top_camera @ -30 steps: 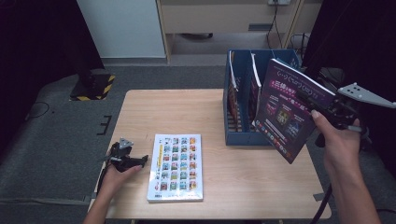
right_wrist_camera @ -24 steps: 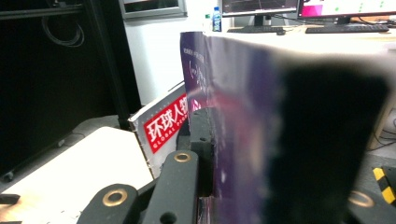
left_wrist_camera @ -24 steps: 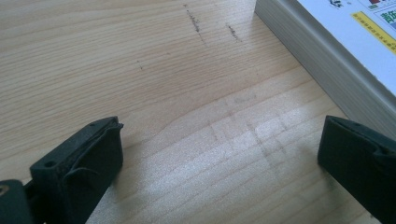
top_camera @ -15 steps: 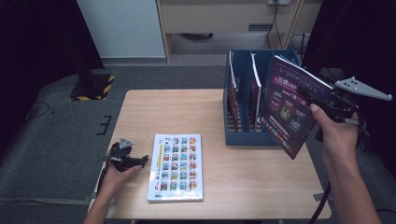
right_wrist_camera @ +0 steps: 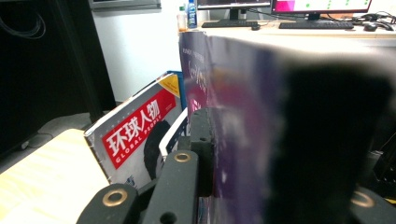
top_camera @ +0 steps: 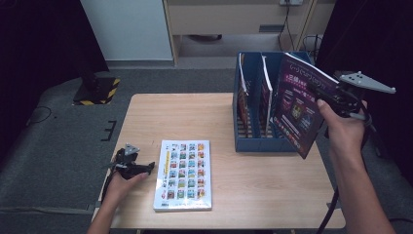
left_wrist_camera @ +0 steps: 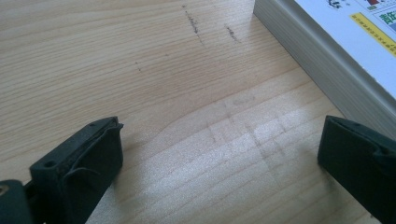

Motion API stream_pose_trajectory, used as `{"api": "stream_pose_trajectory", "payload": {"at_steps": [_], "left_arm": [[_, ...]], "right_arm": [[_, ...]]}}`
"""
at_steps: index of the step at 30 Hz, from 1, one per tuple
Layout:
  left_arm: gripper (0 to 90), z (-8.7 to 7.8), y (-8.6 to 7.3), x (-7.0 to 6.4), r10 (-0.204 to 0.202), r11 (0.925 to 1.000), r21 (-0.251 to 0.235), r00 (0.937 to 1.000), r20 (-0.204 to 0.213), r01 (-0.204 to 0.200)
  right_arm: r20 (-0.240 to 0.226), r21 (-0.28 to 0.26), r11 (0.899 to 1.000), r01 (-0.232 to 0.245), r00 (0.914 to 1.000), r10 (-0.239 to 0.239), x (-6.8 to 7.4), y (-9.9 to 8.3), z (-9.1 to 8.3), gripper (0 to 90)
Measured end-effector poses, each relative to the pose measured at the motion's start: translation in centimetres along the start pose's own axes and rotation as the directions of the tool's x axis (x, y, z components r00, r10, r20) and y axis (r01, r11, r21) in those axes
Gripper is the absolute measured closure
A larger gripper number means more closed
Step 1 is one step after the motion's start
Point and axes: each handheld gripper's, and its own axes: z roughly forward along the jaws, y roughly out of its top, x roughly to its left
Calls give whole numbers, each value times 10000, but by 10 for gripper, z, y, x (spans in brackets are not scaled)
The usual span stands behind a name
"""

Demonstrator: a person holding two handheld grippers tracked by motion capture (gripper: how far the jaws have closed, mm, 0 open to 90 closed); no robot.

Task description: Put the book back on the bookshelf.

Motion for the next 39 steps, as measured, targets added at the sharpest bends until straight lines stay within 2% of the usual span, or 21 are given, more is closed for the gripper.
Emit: {"api": "stream_pose_trajectory", "payload": {"at_steps": [21,39], "left_arm": [[0,1,1,-1,1,10000,-22,10000,7,-1],[0,1,1,-1,4,10000,-19,10000,0,-4]], "right_arm": [[737,-210,9996,-193,9971,208,-7,1,31,843],[1010,-292,9991,-315,9943,343,-11,1,53,842]]}}
